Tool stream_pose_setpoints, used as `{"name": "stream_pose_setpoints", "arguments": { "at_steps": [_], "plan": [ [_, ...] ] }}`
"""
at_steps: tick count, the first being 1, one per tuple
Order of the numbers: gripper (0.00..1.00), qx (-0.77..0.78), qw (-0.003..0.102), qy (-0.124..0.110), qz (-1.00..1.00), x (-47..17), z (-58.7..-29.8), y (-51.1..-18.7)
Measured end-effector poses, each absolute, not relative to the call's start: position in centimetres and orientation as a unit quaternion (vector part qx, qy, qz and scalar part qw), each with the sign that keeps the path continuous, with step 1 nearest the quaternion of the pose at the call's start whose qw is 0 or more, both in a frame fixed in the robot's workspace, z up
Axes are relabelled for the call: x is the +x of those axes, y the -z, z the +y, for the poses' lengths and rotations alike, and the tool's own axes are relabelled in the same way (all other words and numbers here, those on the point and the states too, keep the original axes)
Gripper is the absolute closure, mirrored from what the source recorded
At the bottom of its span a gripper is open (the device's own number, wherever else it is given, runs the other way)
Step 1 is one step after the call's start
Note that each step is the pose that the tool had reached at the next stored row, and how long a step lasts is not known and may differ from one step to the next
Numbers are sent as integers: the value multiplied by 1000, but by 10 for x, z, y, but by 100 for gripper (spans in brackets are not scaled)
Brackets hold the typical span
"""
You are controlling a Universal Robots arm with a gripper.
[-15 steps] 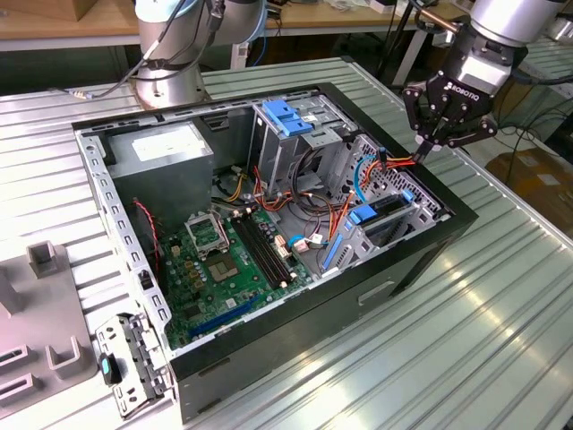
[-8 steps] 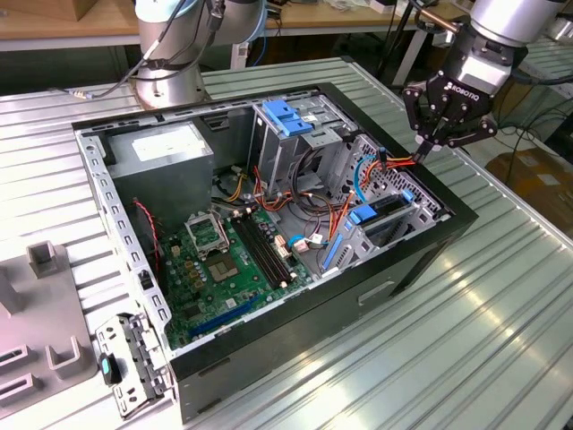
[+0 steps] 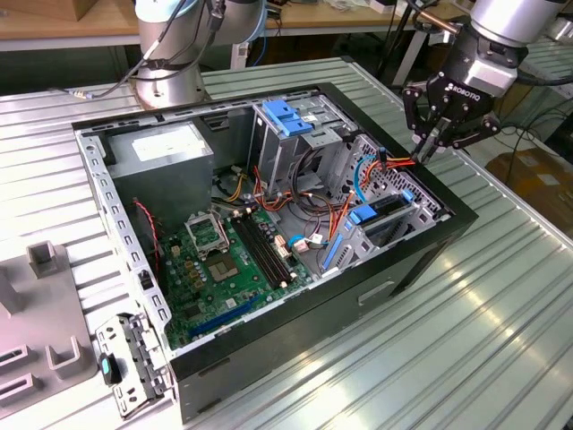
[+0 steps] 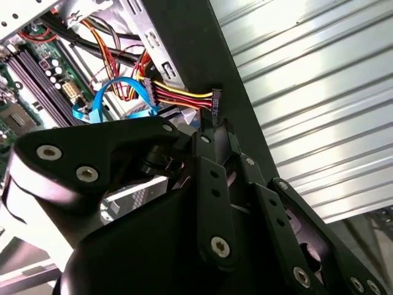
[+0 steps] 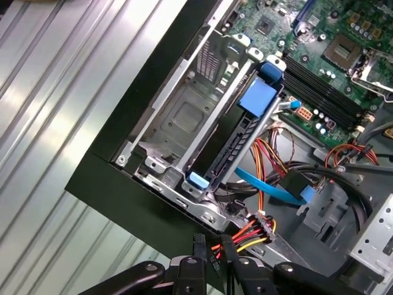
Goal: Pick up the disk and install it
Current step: 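Insert the first disk wire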
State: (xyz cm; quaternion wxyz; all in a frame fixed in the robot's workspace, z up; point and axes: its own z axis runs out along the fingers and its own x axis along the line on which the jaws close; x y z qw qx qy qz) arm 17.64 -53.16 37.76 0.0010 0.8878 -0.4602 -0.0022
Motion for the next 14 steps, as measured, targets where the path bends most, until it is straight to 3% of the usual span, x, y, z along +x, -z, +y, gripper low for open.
{"name": "stream_pose_setpoints", "arguments": {
  "at_steps": [7, 8, 14],
  "plan": [
    [75, 912, 1, 2, -409, 179, -532, -376],
    [69, 920, 1, 2, -392, 179, -532, -375],
    [69, 939, 0, 2, -344, 181, -528, -372]
  ]
}}
